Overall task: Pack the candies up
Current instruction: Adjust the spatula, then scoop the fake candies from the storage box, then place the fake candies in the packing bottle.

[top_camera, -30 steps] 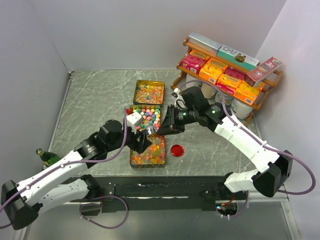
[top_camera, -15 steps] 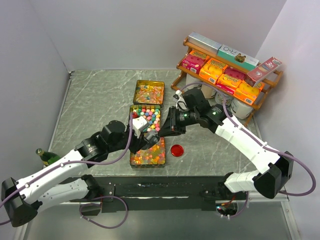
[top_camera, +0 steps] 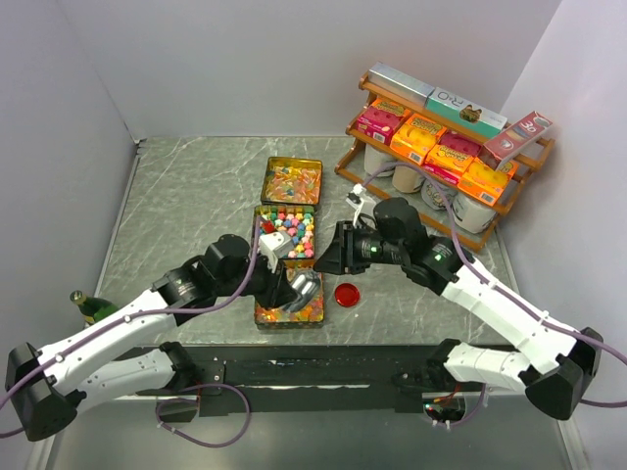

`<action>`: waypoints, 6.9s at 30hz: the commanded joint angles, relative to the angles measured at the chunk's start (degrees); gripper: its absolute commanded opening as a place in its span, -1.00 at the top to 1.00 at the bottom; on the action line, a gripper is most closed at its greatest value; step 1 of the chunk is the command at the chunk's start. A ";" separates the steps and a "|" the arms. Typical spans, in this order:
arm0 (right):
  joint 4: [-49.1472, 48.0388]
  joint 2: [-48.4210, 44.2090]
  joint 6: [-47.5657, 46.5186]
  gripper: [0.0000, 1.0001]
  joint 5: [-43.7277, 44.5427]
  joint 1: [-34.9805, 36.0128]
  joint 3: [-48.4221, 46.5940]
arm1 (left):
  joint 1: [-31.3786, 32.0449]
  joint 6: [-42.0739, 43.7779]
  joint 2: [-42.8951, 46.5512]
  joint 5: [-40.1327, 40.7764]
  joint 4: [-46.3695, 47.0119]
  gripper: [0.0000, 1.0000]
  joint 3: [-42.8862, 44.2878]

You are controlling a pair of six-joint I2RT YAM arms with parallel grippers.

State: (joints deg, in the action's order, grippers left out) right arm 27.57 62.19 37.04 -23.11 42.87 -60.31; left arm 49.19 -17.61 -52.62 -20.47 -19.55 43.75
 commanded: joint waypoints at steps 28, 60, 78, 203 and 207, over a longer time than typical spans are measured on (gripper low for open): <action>-27.31 6.52 6.64 1.00 18.79 1.95 14.44 | -3.30 -17.19 2.70 27.04 -5.66 -0.90 0.90; -33.99 15.50 6.37 1.00 26.02 6.17 22.08 | -13.07 -23.88 -18.92 20.91 -10.69 0.40 -3.14; -24.60 27.80 14.20 1.00 26.38 10.65 16.20 | -13.15 -24.76 -20.07 20.29 -10.33 0.98 -2.79; -18.87 0.47 28.98 1.00 -13.10 -55.00 14.71 | -13.15 -27.75 -6.18 45.43 -9.98 -0.93 0.29; -15.98 2.05 24.76 1.00 -11.17 -55.44 11.19 | -13.07 -27.75 -6.70 45.52 -10.16 -0.93 0.46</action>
State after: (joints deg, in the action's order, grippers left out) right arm 10.57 63.33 66.65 -35.29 -12.14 -43.33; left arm 36.18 -46.13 -59.09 24.82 -31.09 43.31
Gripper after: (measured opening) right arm 0.251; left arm 0.967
